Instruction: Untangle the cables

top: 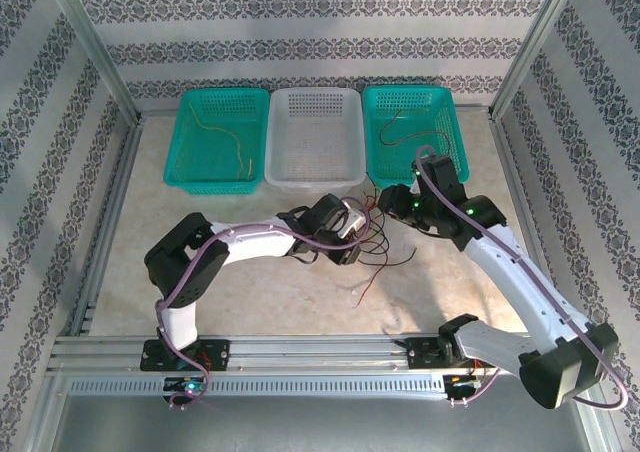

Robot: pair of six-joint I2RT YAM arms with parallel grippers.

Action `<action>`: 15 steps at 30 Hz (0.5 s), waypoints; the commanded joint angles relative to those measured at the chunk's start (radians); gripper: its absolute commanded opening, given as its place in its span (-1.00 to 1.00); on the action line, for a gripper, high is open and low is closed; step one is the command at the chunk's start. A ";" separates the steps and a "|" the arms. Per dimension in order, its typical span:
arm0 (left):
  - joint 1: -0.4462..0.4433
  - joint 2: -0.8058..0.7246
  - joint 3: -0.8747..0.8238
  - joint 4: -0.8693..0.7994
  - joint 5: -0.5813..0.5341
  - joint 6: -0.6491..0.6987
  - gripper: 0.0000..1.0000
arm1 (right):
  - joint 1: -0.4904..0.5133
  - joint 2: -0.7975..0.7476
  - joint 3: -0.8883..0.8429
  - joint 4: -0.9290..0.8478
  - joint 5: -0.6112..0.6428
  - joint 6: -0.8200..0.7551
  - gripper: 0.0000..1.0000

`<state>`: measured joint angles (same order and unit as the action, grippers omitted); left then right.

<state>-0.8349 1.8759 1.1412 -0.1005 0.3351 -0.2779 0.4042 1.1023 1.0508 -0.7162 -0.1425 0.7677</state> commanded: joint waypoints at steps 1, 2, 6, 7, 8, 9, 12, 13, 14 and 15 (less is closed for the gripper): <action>0.037 0.059 0.047 -0.045 -0.016 -0.097 -0.43 | -0.008 0.009 -0.029 -0.033 0.002 0.026 -0.22; 0.041 0.063 0.046 -0.032 -0.013 -0.111 -0.45 | -0.007 0.006 -0.035 -0.030 -0.003 0.029 -0.22; 0.043 0.078 0.054 0.011 0.000 -0.145 -0.46 | -0.007 -0.023 -0.059 -0.027 -0.012 0.039 -0.22; 0.043 0.091 0.066 0.002 -0.001 -0.148 -0.51 | -0.006 -0.032 -0.066 -0.028 -0.012 0.041 -0.22; 0.043 0.101 0.078 -0.011 -0.008 -0.151 -0.58 | -0.007 -0.040 -0.073 -0.028 -0.011 0.044 -0.22; 0.043 0.108 0.088 -0.023 -0.021 -0.154 -0.65 | -0.007 -0.046 -0.080 -0.028 -0.014 0.046 -0.22; 0.043 0.083 0.079 -0.020 -0.027 -0.160 -0.59 | -0.007 -0.048 -0.094 -0.027 -0.021 0.050 -0.16; 0.043 0.059 0.059 -0.003 -0.026 -0.163 -0.53 | -0.006 -0.038 -0.101 -0.021 -0.028 0.051 -0.11; 0.043 0.040 0.040 0.009 -0.030 -0.165 -0.51 | -0.007 -0.023 -0.109 -0.006 -0.042 0.053 -0.09; 0.043 0.019 0.025 0.014 -0.038 -0.165 -0.50 | -0.005 0.004 -0.116 0.016 -0.060 0.053 -0.09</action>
<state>-0.7944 1.9617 1.1946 -0.0959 0.3237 -0.4210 0.4026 1.0718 0.9634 -0.7235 -0.1635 0.8093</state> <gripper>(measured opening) 0.246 0.456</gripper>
